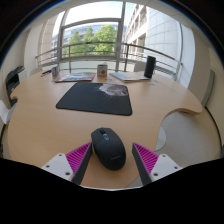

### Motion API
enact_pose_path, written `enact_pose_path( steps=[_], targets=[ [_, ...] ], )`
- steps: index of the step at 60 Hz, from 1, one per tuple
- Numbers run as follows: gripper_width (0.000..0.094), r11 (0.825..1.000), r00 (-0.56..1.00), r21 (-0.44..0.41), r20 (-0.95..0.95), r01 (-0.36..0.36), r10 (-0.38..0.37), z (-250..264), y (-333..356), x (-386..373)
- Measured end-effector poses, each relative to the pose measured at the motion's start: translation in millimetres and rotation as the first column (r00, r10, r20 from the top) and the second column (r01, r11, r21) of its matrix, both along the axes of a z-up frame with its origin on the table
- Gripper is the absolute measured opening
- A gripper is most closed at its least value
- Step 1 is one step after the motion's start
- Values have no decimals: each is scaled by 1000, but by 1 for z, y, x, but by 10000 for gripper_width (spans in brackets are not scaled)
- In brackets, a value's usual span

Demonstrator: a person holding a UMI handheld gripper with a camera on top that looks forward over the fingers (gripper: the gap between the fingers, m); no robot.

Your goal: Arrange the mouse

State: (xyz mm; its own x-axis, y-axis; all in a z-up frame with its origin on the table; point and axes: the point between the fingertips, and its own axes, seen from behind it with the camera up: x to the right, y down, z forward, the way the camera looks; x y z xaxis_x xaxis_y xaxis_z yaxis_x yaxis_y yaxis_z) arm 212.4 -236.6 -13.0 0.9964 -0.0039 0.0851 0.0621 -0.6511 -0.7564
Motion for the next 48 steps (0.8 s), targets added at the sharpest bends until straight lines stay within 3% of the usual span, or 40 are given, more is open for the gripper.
enact_pose_path(
  steps=[4, 10, 21, 29, 34, 42, 48],
  targets=[
    [769, 1000, 1000, 13, -19, 2, -2, 1, 12, 1],
    [550, 1000, 997, 30, -78, -10, 12, -5, 32, -3],
    [433, 999, 999, 37, -48, -3, 5, -3, 28, -5],
    [408, 999, 998, 10, -43, 53, -53, 6, 24, -2],
    [409, 994, 995, 62, -20, 95, -94, 40, 25, 3],
    [407, 966, 984, 186, -28, 180, -177, 124, 42, 8],
    [408, 940, 980, 277, -44, 199, -194, 186, 84, 9]
  ],
)
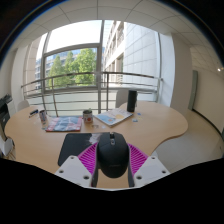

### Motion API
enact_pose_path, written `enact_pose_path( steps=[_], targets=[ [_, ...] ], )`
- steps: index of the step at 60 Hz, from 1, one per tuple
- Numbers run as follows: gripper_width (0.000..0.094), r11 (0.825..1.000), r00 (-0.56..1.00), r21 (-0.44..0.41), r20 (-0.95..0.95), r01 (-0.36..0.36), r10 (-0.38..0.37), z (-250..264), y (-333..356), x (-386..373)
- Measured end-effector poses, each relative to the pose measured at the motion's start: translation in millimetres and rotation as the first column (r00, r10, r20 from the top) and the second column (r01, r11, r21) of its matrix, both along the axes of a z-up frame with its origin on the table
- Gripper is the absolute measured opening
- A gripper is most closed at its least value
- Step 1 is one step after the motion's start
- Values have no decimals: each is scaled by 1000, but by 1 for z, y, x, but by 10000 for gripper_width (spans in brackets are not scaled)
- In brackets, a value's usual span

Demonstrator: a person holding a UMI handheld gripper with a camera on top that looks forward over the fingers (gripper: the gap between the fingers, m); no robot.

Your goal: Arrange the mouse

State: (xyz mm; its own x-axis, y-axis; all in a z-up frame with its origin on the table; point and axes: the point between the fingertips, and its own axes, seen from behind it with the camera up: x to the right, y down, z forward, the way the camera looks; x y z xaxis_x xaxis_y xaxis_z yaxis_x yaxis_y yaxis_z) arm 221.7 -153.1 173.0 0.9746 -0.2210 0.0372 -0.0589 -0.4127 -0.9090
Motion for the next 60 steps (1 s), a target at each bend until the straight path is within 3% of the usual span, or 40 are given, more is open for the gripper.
enact_pose_path(
  steps=[6, 10, 18, 28, 36, 39, 44, 47, 60],
  targets=[
    [407, 997, 1000, 65, 5, -29, 29, 30, 59, -12],
    [405, 996, 998, 64, -1, -61, 61, 27, 101, -25],
    [406, 993, 993, -38, -53, -108, 106, -46, 167, -52],
    [413, 971, 989, -200, -99, -132, 114, -148, 195, -67],
    [531, 949, 983, -270, -126, -161, 131, -186, 196, -75],
    [579, 950, 984, -265, -112, -164, 139, -181, 194, -75],
    [852, 953, 984, -247, -84, -175, 158, -159, 188, -77],
    [815, 957, 984, -231, -65, -175, 164, -143, 179, -79],
    [850, 974, 989, -170, -30, -150, 147, -59, 102, -97]
  ],
)
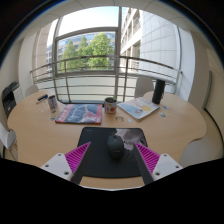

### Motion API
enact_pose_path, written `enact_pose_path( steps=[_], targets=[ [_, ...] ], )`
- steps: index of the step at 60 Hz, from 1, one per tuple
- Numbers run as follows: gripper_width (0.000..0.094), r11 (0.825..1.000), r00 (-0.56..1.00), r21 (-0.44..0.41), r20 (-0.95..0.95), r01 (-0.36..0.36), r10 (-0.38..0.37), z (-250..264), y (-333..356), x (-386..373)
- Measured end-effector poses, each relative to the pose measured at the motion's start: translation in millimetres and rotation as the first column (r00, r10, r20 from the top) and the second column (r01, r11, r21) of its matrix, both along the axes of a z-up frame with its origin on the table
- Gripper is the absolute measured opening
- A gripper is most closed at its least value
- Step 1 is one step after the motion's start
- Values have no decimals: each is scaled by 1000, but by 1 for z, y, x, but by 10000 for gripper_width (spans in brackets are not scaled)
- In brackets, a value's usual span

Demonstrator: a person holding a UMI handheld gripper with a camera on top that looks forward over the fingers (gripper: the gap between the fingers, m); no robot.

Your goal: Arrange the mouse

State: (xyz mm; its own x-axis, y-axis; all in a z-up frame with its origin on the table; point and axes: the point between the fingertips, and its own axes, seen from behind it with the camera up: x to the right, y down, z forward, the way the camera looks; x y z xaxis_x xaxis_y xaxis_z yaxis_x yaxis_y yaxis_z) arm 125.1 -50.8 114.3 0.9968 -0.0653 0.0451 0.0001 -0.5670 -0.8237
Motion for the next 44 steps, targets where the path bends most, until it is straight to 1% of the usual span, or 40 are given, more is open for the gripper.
enact_pose_path(
  steps=[4, 11, 25, 33, 44],
  targets=[
    [844, 999, 1000, 31, 12, 11, -12, 22, -29, -6],
    [845, 998, 999, 48, 21, 30, -31, 52, -88, -18],
    [843, 999, 998, 39, 45, 35, -37, 69, -180, -44],
    [845, 999, 998, 29, 55, 33, -34, 70, -205, -50],
    [846, 999, 998, 37, 62, 31, -33, 77, -212, -52]
  ],
)
